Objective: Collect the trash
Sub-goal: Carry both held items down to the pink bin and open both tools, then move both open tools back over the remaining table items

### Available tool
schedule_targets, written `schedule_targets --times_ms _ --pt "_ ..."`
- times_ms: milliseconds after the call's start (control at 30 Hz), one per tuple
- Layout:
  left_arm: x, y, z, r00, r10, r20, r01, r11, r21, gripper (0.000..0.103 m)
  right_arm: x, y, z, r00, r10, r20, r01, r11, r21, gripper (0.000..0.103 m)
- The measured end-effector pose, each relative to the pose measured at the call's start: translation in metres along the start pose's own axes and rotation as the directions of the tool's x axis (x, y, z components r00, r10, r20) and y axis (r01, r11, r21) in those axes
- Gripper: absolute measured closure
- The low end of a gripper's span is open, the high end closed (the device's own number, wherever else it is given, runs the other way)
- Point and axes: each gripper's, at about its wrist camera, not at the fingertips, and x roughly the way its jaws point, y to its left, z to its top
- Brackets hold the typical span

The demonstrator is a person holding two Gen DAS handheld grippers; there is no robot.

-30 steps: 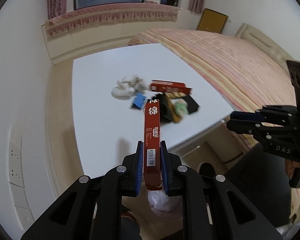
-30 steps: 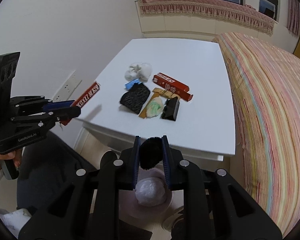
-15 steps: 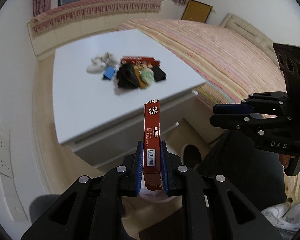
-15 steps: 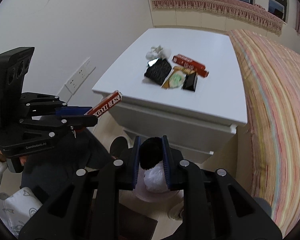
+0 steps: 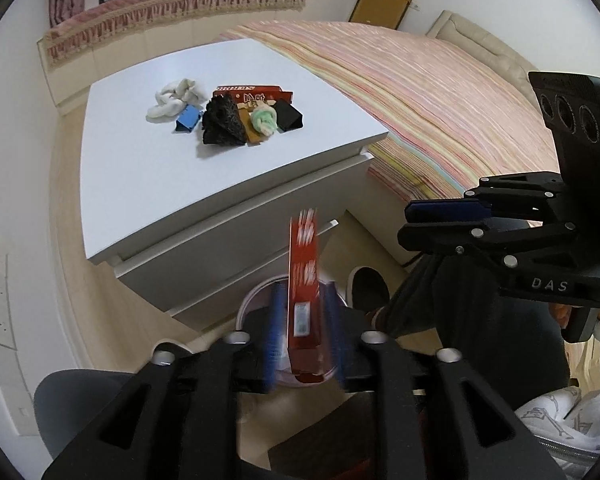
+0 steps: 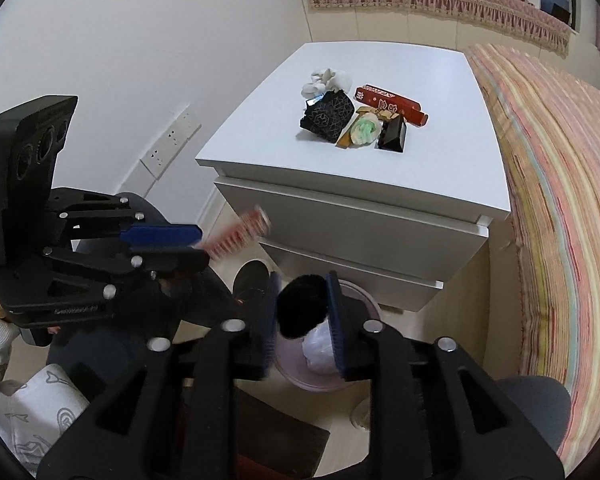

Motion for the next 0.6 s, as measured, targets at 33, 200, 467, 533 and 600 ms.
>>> schedule_targets --times_ms 33,200,467,533,600 --pt "-0.001 0.001 0.0 1.0 0.0 0.006 0.0 1.0 -0.006 0.035 0.0 -0.001 -0.001 1.0 -0.008 0.0 0.008 1.0 0.001 0.044" --pt "-0.002 0.011 0.0 0.999 0.034 0.022 -0.033 0.998 -0.053 0.013 0.004 -0.01 -0.002 1.0 -0.03 -0.005 0.03 0.999 0.037 0.014" --pt "-0.004 0.024 0.002 0.998 0.058 0.03 -0.055 0.995 -0.086 0.008 0.006 -0.017 -0.001 0.999 -0.04 -0.011 0.04 0.997 0.072 0.006" --pt "-0.004 0.025 0.002 0.998 0.059 0.031 -0.056 0.995 -0.087 0.008 0.008 -0.019 -0.001 0.999 -0.041 -0.017 0.043 0.996 0.082 0.005" --pt "-0.004 0.025 0.002 0.998 0.06 0.032 -0.057 0.995 -0.087 0.008 0.008 -0.02 -0.001 0.999 -0.042 -0.018 0.044 0.995 0.089 0.005"
